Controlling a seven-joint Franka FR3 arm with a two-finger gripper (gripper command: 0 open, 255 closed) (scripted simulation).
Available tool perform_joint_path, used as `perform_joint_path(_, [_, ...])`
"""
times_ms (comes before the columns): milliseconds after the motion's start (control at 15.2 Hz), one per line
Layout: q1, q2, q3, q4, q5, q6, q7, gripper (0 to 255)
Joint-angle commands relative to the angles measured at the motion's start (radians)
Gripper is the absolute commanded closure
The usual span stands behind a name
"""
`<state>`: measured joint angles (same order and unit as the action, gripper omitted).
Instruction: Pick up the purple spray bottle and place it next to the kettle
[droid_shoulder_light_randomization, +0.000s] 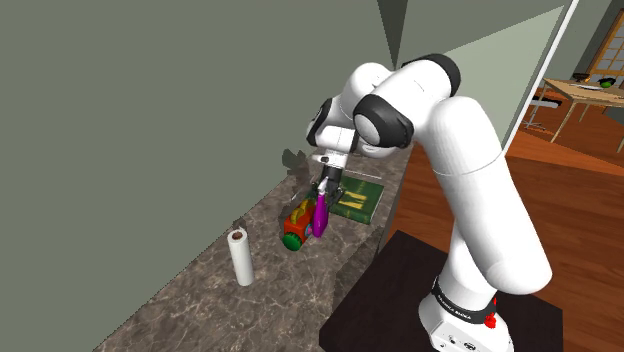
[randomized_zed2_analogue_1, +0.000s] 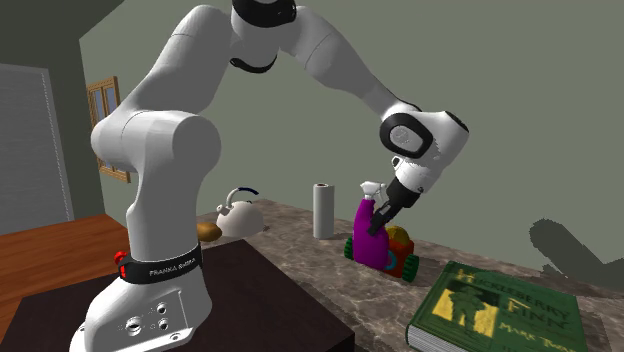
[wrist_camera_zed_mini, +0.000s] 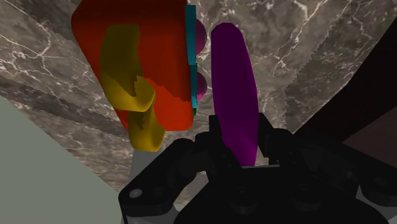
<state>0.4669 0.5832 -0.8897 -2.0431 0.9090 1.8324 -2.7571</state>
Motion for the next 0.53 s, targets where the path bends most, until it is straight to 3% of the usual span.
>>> perform_joint_path(0, [0.012, -0.022, -0.015, -0.001, -0.018, -0.01, 0.016, 255])
perform_joint_path(462, [0.051, -0.097, -0.065, 0.001, -0.081, -0.045, 0.07, 255])
